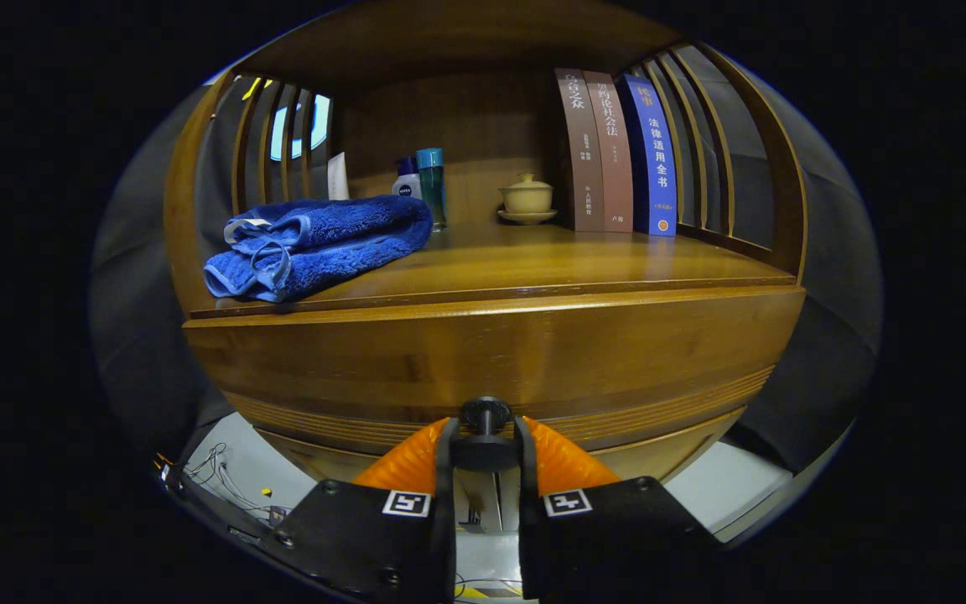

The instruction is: Pull open the drawer, take out the items inside it, and place them on the countertop above the cabinet.

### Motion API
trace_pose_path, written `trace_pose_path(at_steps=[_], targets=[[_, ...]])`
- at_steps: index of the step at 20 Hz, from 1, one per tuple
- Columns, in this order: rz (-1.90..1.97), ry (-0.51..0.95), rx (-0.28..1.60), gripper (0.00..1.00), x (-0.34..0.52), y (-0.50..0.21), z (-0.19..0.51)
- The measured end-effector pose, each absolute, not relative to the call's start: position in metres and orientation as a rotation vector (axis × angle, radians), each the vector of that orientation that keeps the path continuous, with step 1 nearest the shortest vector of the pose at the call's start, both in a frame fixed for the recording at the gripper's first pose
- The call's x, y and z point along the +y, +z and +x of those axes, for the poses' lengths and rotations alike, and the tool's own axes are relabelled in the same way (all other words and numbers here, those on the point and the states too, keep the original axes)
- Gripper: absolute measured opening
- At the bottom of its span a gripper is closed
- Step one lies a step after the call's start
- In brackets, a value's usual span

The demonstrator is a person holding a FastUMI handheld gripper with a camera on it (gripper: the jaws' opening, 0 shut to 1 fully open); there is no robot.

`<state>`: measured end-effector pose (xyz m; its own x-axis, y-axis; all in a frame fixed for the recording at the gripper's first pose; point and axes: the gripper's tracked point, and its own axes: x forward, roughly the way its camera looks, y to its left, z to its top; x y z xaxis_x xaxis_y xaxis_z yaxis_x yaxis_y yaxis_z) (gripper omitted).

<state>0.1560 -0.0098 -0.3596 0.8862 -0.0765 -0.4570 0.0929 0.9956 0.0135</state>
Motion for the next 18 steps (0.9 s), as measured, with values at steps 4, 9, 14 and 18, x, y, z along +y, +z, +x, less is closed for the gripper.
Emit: trace_pose_path(at_steps=[4,9,14,18], targets=[[0.03,-0.092,0.481,0.34,-0.009,-0.36,0.151],[0.032,-0.093,0.494,0.34,-0.007,-0.357,0.121],[0.053,-0.095,0.522,0.34,-0.004,-0.354,0.079],[0.066,-0.1,0.552,0.34,-0.003,-0.351,0.044]])
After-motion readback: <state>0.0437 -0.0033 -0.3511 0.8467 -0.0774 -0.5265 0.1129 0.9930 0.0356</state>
